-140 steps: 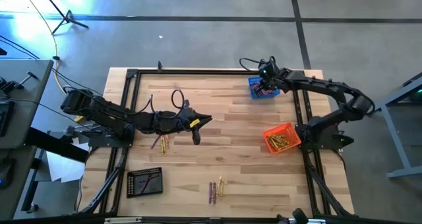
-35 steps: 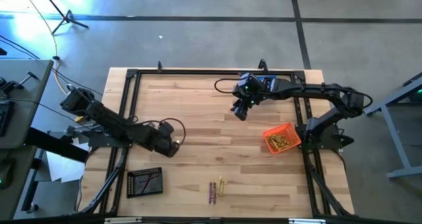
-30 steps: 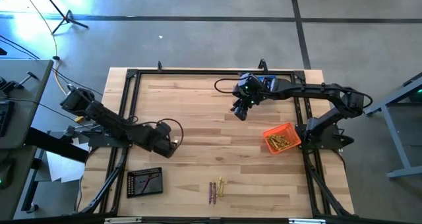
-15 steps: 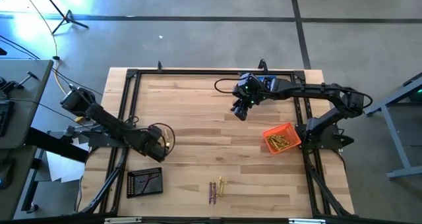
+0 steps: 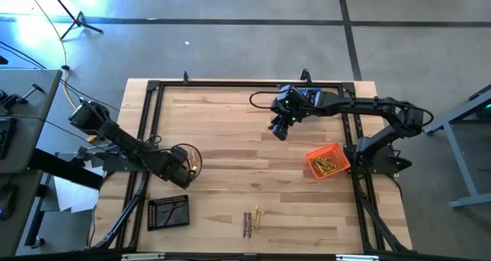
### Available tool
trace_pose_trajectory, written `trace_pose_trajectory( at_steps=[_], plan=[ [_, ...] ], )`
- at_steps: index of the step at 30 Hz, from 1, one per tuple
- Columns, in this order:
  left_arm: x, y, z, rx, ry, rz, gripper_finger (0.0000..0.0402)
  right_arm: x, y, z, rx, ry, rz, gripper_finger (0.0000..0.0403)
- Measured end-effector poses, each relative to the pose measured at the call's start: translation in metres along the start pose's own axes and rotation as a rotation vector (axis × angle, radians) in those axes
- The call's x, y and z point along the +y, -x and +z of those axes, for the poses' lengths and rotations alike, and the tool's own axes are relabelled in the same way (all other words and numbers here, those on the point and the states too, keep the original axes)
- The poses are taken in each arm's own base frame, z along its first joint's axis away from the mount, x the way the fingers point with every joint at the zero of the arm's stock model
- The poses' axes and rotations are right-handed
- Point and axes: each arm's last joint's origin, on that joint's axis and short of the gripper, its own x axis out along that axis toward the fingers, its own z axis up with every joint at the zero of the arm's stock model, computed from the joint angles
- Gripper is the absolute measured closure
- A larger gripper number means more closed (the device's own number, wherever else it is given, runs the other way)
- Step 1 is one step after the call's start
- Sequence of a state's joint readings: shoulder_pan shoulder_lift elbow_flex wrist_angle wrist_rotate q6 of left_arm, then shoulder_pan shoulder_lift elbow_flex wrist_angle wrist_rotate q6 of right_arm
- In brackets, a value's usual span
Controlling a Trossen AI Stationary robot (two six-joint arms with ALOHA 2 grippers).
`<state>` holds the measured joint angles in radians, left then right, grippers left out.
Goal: Sort crayons
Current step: Put the violet crayon into the black basket
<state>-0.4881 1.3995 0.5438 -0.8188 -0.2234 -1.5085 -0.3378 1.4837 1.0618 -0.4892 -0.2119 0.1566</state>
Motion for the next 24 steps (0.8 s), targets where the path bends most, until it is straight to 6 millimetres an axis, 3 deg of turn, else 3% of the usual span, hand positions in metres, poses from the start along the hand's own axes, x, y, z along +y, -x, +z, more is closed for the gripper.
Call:
trace_pose_trajectory(
  at_steps=[8, 14, 20, 24],
  plan=[
    [0.002, 0.0, 0.001, -0.027, 0.004, 0.022, 0.0393, 0.0, 0.0, 0.0, 0.0, 0.0, 0.0, 0.0284],
    [0.002, 0.009, 0.005, -0.091, -0.002, 0.088, 0.0394, 0.0, 0.0, 0.0, 0.0, 0.0, 0.0, 0.0284],
    [-0.008, 0.035, 0.006, -0.129, 0.023, 0.087, 0.0399, 0.0, 0.0, 0.0, 0.0, 0.0, 0.0, 0.0284],
    [-0.029, 0.064, -0.001, -0.131, 0.006, -0.056, 0.04, 0.0, 0.0, 0.0, 0.0, 0.0, 0.0, 0.0284]
  ],
)
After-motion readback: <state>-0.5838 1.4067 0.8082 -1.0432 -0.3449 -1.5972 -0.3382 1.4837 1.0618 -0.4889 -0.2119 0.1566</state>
